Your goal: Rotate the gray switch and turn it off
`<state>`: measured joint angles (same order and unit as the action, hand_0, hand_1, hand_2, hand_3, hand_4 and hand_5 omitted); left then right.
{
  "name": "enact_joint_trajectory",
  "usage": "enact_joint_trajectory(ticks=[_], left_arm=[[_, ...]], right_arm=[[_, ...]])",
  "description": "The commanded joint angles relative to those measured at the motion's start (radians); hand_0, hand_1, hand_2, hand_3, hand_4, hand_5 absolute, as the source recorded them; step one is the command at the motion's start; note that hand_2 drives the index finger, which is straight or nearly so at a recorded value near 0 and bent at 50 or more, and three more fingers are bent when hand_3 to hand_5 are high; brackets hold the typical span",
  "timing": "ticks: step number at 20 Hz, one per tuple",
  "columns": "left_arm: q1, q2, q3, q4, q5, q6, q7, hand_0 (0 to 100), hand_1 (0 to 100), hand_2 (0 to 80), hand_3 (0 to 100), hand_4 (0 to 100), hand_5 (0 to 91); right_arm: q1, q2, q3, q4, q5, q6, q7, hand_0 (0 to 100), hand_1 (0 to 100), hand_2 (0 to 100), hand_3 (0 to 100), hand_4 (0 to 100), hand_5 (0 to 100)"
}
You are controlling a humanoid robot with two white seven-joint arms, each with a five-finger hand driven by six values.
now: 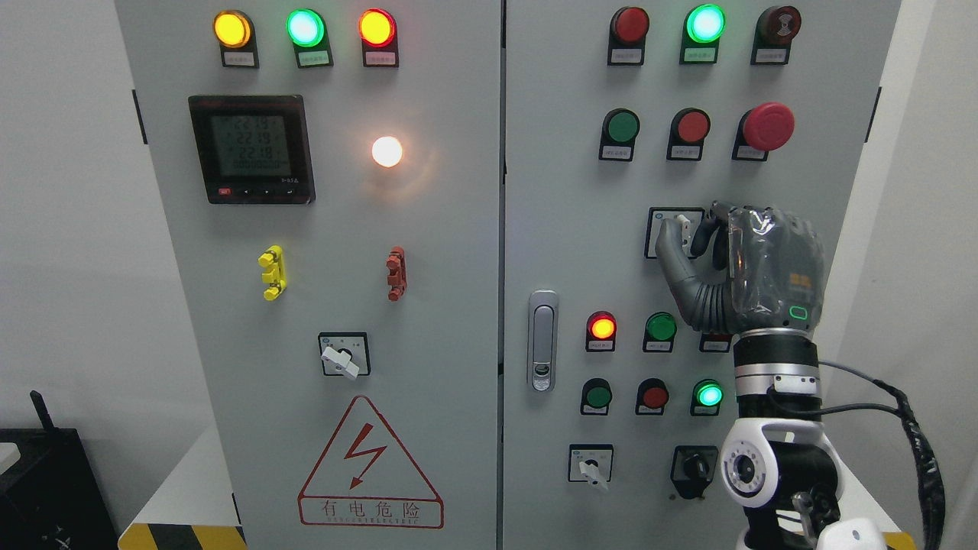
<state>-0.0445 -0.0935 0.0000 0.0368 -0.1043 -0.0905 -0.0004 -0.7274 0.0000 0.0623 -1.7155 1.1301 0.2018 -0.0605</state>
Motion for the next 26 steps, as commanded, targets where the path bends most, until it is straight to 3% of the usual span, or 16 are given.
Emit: enact_joint_trajectory(ticks=[1,7,14,16,17,18,20,22,24,26], left_arm=[[0.0,0.0,0.032,0.0,0.0,0.0,0.0,12,39,0.0,0,0,0.0],[0.0,0.0,0.032,0.0,0.0,0.0,0.0,12,39,0.0,0,0,0.0],[0.0,0.0,0.032,0.0,0.0,0.0,0.0,12,39,0.0,0,0,0.0],[0.0,0.0,0.032,0.0,0.0,0.0,0.0,12,39,0.0,0,0,0.0],[0.0,0.0,0.032,0.002,0.0,0.0,0.0,12,39,0.0,0,0,0.0],[0.0,0.0,0.032,0.0,0.0,0.0,0.0,12,39,0.0,0,0,0.0],[0.0,0.0,0.034,0.0,0.0,0.0,0.0,12,39,0.0,0,0,0.0],[0.0,0.0,0.032,0.0,0.0,0.0,0.0,12,39,0.0,0,0,0.0],[0.0,0.0,0.032,0.0,0.0,0.0,0.0,12,39,0.0,0,0,0.0],[0.0,0.0,0.032,0.0,0.0,0.0,0.0,12,39,0.0,0,0,0.0]], right_arm=[[0.006,-0.025,-0.003,-0.01,-0.004,-0.004,-0.015,55,27,74,97,82,95],[0.037,-0.037,-0.004,-0.058,-0.006,-0.009,-0.036,49,26,72,96,82,95],[0.112,-0.038,-0.006,-0.148,-0.006,-0.073,-0.085,46,24,58,82,77,91],[0.15,-0.04,-0.006,-0.188,-0.007,-0.102,-0.099,46,23,51,79,71,79],[0.164,-0.04,-0.006,-0.2,-0.007,-0.119,-0.104,45,23,51,79,71,78],[0.18,-0.041,-0.006,-0.211,-0.007,-0.145,-0.114,45,23,46,74,64,67],[0.207,-0.043,-0.006,-0.219,-0.007,-0.186,-0.14,44,22,42,70,60,58],[0.241,-0.044,-0.006,-0.231,-0.007,-0.212,-0.15,44,22,39,65,50,45],[0.256,-0.044,-0.007,-0.234,-0.007,-0.238,-0.151,43,22,34,53,35,27],[0.267,-0.044,-0.009,-0.234,-0.007,-0.28,-0.15,44,19,30,43,25,18]])
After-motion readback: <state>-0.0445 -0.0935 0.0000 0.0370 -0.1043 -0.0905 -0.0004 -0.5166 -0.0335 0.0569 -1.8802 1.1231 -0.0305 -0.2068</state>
